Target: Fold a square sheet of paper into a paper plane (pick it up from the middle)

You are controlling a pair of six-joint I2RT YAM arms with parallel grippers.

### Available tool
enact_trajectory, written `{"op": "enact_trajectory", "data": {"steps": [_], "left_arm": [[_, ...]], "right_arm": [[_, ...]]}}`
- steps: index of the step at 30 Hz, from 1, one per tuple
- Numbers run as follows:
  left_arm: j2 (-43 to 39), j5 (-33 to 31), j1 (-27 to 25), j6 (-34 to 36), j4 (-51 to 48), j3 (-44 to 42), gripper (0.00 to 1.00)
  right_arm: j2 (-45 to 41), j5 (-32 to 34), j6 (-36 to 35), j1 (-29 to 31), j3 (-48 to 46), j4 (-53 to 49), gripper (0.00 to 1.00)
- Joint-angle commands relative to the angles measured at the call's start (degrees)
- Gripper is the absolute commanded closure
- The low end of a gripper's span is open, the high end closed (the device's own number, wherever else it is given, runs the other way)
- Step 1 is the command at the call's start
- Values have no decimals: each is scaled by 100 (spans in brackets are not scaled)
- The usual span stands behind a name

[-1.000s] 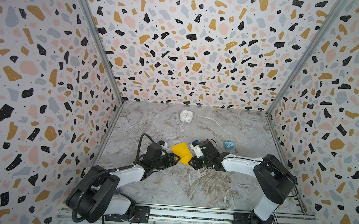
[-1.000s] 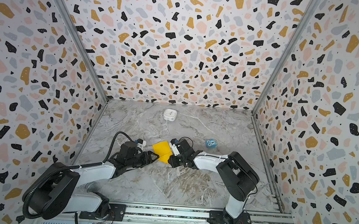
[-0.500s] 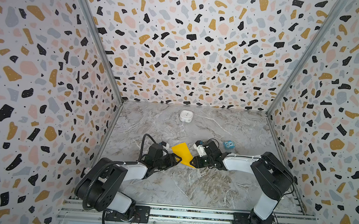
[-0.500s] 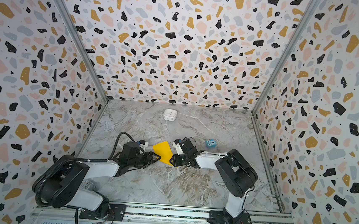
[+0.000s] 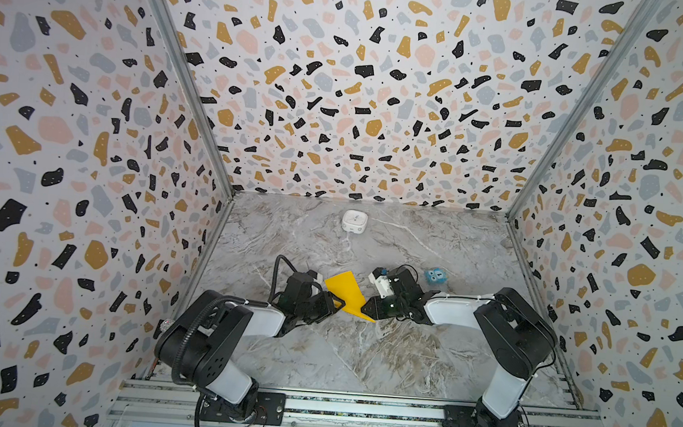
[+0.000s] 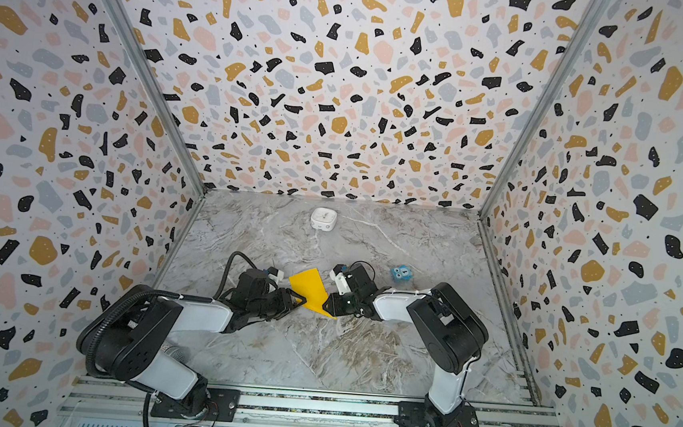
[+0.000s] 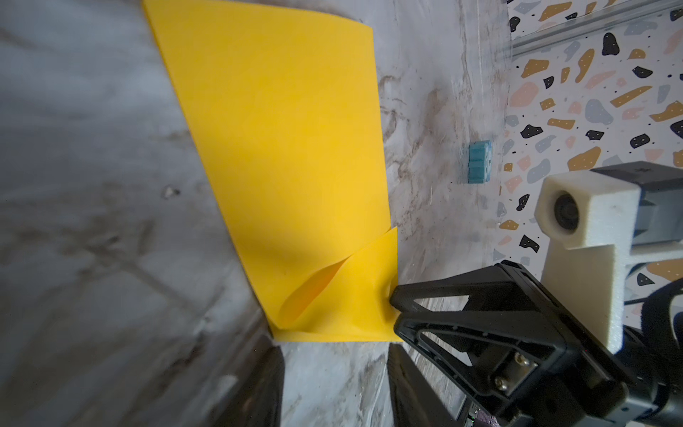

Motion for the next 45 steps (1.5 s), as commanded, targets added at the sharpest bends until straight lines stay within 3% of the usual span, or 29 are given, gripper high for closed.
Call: {"op": "enact_trajectory", "data": {"steps": [1,6,26,38,45], "left_arm": [[138,-53,-23,-182,321,132,56],[250,-91,-18,-254,436,180,63],[884,386,86,-914,1777,125,67],[1085,361,219,-475,1337,427,74],[1197,282,219,-291,1097,582,71]], "right_arm": [[146,34,24,-1,-128,-296,75],[150,35,17,-10,-142,-312,76],[366,210,-158,-25,-172,-423,77],[445,379,-355,-64,-221,-503,77],[471,378,-405,-72,-198,-470,77]]}}
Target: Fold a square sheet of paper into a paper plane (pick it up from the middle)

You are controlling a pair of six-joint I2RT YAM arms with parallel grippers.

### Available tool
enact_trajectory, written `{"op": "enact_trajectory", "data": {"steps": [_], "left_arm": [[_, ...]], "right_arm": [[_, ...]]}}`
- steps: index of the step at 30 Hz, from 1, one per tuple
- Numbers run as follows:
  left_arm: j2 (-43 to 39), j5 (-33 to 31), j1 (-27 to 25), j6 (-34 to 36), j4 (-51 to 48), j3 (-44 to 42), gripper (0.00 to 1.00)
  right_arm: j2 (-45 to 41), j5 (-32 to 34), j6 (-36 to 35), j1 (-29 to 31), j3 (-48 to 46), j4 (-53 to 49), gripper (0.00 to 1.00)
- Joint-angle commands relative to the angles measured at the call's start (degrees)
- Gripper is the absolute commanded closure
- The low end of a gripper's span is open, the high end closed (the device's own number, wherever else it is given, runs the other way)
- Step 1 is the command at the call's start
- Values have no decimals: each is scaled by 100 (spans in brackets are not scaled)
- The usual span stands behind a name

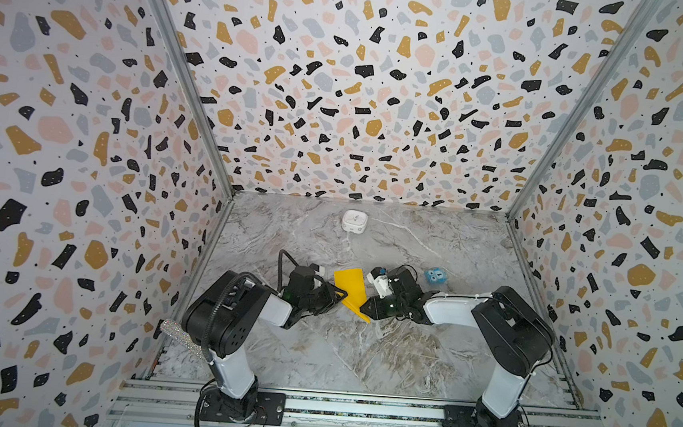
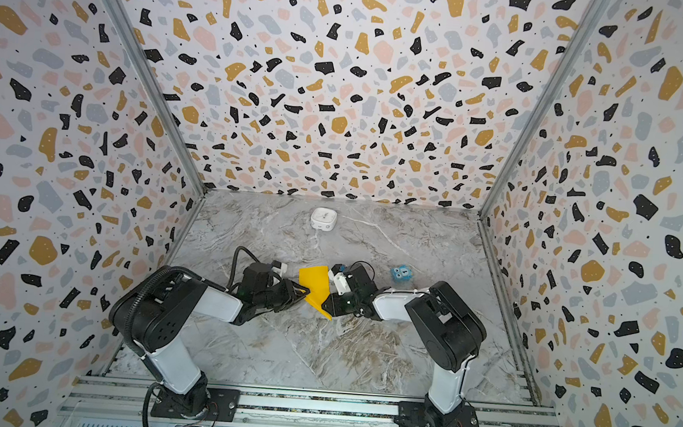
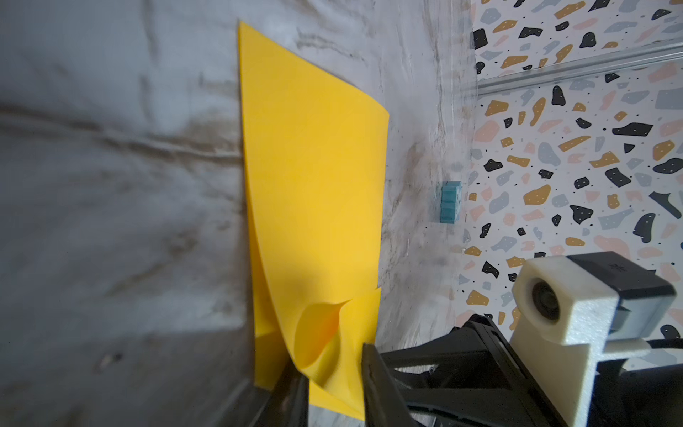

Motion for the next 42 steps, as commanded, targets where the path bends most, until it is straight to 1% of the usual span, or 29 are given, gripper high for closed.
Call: {"op": "enact_trajectory", "data": {"steps": [1,3,5,9,13,17,20,22,26,29,32,36,38,40,42], "left_arm": [[118,-20,22,213,-77,164,69],[171,-15,22,205,-84,193,67],[218,-11,20,197,-103,219,66],[291,-4,30,124,-104,261,68],[327,-6,42,40,-103,254,77],[285,-15,66,56,-114,269,89],[162,-75,66,82,-120,266,94],[32,-126,68,84,-138,254,95],[-269,-279,66,82,-311,249,96],[-558,-504,59,15,-516,194,97],[-905,-867,40,5,-906,178,98],[-1321,-1279,5,-15,-1415,249,99],[-1467,-1439,-37,-6,-1659,322,99],[-1570,-1553,-61,-31,-1848,389,99],[-1637,-1604,-66,-58,-1977,436,99]], "right_arm": [[362,414,-108,-22,-184,-663,77],[385,424,-116,-27,-174,-665,77],[402,433,-117,-28,-175,-666,77],[429,473,-138,-30,-176,-686,77],[443,484,-151,-63,-185,-675,78],[384,493,-202,-73,-184,-634,78],[263,493,-256,-73,-191,-525,76],[102,464,-307,-79,-206,-367,75],[-347,465,-468,-81,-271,83,66],[-747,651,-671,-52,-400,443,54],[-1103,1100,-944,113,-618,827,48],[-1393,1931,-1393,557,-895,1368,48],[-1389,2084,-1711,759,-1041,1839,48],[-1197,2157,-2018,925,-1029,2145,48],[-989,2154,-2456,1059,-1012,2412,52]]}}
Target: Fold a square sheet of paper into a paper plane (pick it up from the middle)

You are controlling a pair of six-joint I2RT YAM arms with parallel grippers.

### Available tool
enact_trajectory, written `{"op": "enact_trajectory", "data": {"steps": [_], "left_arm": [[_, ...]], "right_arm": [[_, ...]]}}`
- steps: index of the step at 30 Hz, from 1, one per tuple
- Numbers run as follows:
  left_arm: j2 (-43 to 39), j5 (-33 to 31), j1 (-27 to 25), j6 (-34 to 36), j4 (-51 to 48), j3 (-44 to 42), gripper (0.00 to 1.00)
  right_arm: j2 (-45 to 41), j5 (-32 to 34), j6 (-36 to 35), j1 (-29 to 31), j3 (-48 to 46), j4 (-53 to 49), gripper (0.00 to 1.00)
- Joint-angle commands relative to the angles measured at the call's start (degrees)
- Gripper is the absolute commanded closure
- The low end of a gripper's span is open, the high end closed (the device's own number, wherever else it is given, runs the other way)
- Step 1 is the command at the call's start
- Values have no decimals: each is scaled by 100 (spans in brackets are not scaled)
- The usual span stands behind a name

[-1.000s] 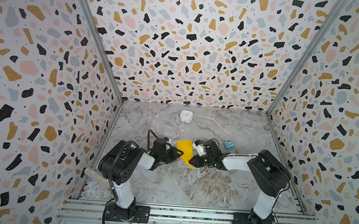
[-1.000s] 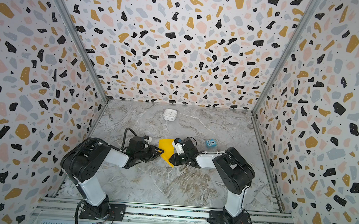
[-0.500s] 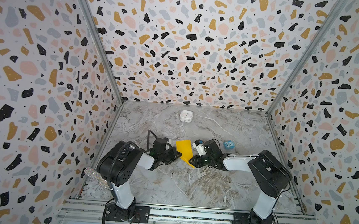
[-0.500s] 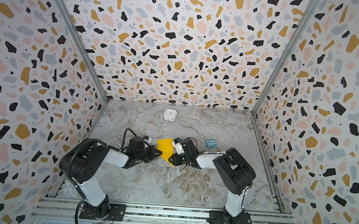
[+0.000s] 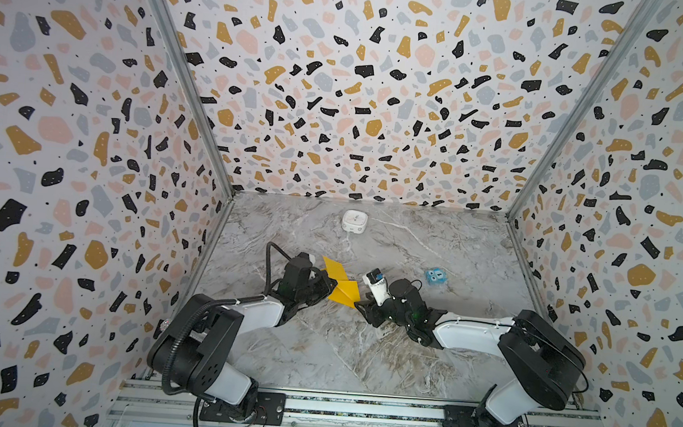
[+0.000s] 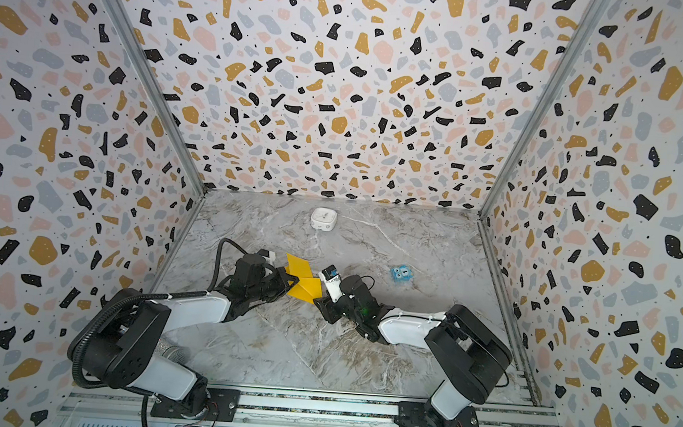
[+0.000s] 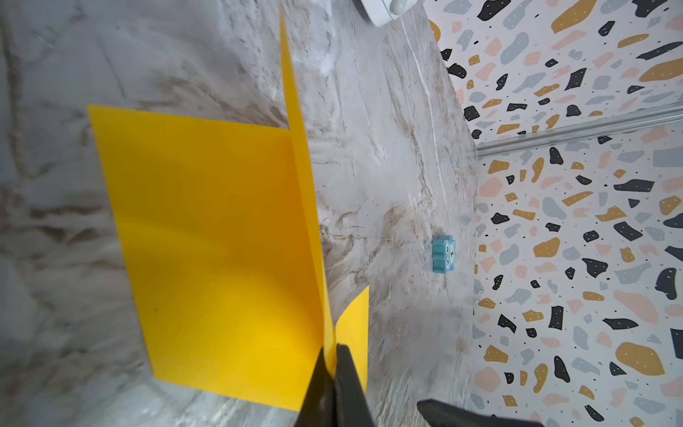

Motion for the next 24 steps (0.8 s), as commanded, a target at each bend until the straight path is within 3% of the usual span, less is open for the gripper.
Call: {"op": "enact_trajectory", "data": {"steps": [1,10,24], "left_arm": [[-166,-312,-42,-66,-372,188,99],[-235,-309,-86,-155,-505,202,99],[-225,-326,-86,-174,-627,220,99]], "right_arm": [[274,385,-950,209,-88,889,53],[1186,744,-1436,493,126,1722,58],[1743,803,-1629,511,305,2187,66]]}}
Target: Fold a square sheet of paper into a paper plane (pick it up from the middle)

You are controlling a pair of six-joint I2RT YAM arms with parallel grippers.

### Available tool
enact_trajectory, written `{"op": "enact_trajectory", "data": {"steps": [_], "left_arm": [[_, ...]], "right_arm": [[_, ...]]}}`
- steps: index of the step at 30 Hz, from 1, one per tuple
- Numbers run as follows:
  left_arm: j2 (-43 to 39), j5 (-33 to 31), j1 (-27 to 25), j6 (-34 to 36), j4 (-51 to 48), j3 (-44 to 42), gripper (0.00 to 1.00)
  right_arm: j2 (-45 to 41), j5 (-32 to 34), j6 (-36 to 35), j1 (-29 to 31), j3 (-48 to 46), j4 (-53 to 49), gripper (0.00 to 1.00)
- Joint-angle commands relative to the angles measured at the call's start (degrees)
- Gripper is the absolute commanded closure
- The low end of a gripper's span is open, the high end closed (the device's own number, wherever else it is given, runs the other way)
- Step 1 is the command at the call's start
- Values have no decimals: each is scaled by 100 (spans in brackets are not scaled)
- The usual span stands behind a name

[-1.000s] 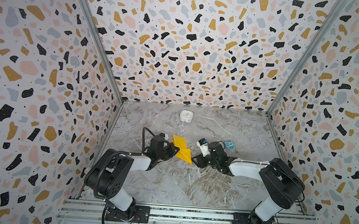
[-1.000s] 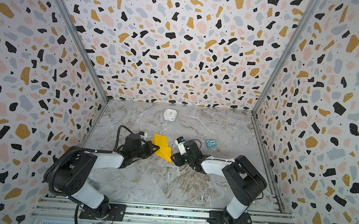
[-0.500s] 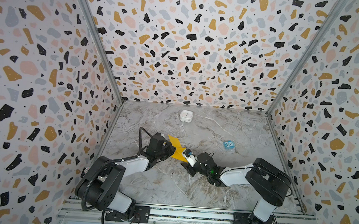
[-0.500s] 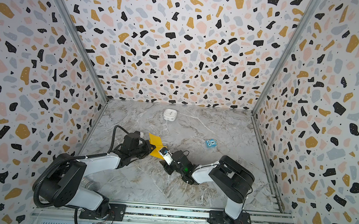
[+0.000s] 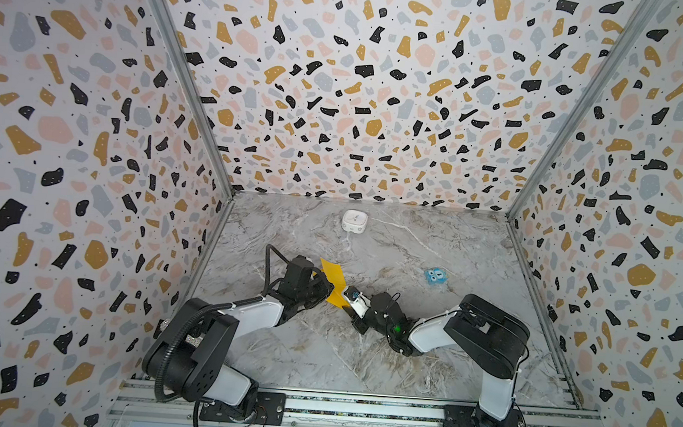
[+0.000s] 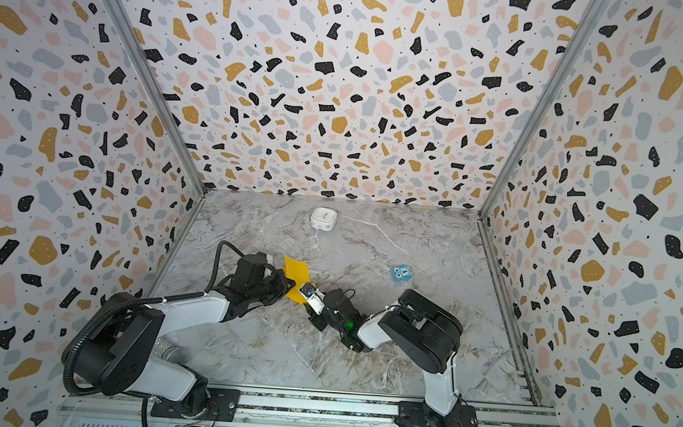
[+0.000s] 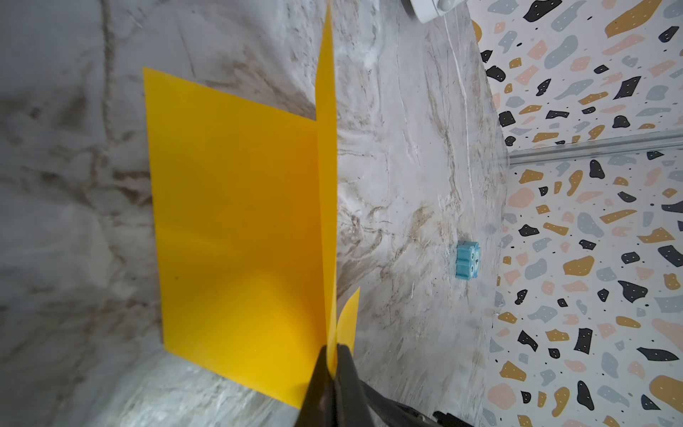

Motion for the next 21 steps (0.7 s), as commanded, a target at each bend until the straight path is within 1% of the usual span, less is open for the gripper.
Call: {"op": "enact_trajectory", "data": {"steps": [1,5,10,15,18,21], "left_arm": [[-78,-74,-23,-26,11,155,99],[-78,-83,-22,-35,-7,150,98],[-81,-79,-23,-38,-19,139,96],[-78,-108,-22,-17,-58,156,93],[-72,-130,-22,8,-98,172,92],[-58,-136,-22,14,-102,149,93]], "right_arm": [[70,35,-112,26,176,225,66],[188,-59,-99,30,255,227,67],[253,-56,-82,36,284,186,70],[252,-126,-37,31,259,200,78],[250,-190,32,36,253,184,79],[244,-173,51,35,251,189,76]]}}
